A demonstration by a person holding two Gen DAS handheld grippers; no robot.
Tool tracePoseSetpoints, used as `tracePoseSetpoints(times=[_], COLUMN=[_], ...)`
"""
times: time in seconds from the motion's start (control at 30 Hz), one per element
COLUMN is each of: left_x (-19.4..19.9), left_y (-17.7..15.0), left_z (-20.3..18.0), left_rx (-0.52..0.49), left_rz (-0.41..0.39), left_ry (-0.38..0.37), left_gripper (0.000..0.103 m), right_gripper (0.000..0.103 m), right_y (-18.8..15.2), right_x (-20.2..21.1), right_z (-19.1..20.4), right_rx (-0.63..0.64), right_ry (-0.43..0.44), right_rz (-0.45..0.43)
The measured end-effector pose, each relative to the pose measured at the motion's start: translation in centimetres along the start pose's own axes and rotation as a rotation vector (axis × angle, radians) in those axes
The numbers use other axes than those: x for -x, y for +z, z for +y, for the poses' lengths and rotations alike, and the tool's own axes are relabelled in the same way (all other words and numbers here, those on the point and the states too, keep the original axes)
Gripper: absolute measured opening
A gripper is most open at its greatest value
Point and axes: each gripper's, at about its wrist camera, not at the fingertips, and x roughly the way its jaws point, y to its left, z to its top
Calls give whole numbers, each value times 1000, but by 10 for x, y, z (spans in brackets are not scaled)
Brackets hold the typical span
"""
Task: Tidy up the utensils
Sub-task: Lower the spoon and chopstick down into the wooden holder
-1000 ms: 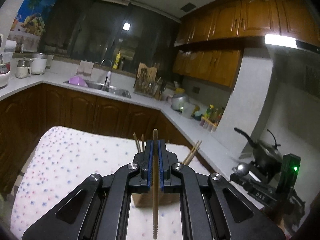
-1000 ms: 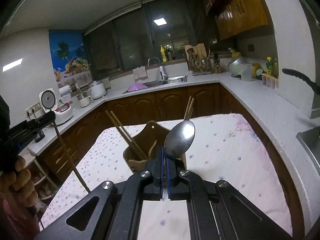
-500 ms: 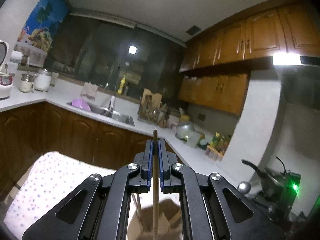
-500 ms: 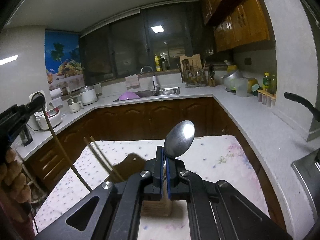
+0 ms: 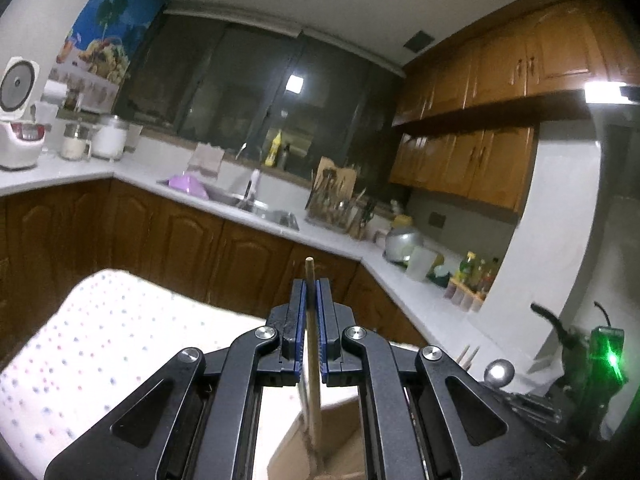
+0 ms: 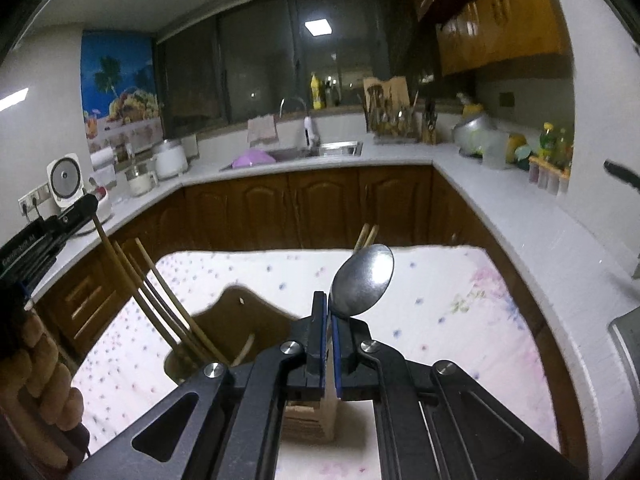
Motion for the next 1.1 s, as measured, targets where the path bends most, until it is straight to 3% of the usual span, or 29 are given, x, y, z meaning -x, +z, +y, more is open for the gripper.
tracePoseSetpoints(times=[0.37,0.5,1.1], left_x=[-15,-14,-14], left_y=[-38,-39,-35], left_z=[-1,-2,-1], left_rx=[-53,-63,-67], left_rz=[149,153,205], left_ry=[-35,-38,-40], left_gripper=[5,5,6], right_gripper=[2,2,5], right_y=[-19,-25,-24], right_x=[-31,-37,-33], right_z=[4,4,3], right_rx=[-3,-15,-41], right_ry=[67,74,77], right_rz=[140,167,155])
